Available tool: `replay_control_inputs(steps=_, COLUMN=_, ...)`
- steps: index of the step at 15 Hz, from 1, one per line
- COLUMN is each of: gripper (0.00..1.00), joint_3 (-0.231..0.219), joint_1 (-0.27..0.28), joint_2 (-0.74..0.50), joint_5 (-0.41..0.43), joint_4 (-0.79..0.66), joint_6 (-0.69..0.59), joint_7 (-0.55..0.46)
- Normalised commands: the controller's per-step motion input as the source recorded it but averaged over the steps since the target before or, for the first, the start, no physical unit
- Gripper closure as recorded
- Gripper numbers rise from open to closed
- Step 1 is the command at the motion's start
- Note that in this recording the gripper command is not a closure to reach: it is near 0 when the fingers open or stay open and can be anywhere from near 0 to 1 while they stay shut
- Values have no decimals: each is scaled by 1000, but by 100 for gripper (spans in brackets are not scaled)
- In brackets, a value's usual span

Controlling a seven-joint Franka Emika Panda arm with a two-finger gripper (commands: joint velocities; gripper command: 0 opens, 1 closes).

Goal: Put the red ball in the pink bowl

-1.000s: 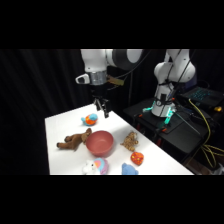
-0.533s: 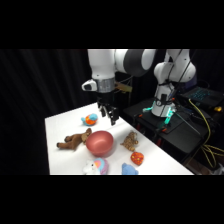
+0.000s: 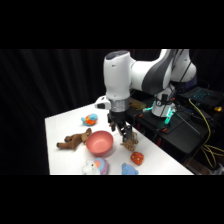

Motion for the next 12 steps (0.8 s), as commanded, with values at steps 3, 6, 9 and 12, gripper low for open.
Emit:
replay_control_inputs(steps=3, gripper=0, joint_3=33, joint_1=93, joint_2=6, joint_5=-53, joint_4=-148, joint_6=225, joint_7=172)
replay_control_inputs(steps=6, gripper=0, joint_3=48, joint_1=103, joint_2=-18, joint_5=-37, joint_4=-220, joint_6=267, joint_7=150)
replay_control_inputs(steps=9, gripper=0, joint_3=64, joint_1=97, joint_2=32, joint_5=5, joint_4=-227, joint_6=302, joint_7=110)
replay_control_inputs(steps=12, gripper=0, joint_3=64, joint_1=79, joint_2=152, joint_5=57, joint_4=-65, joint_6=238, joint_7=31)
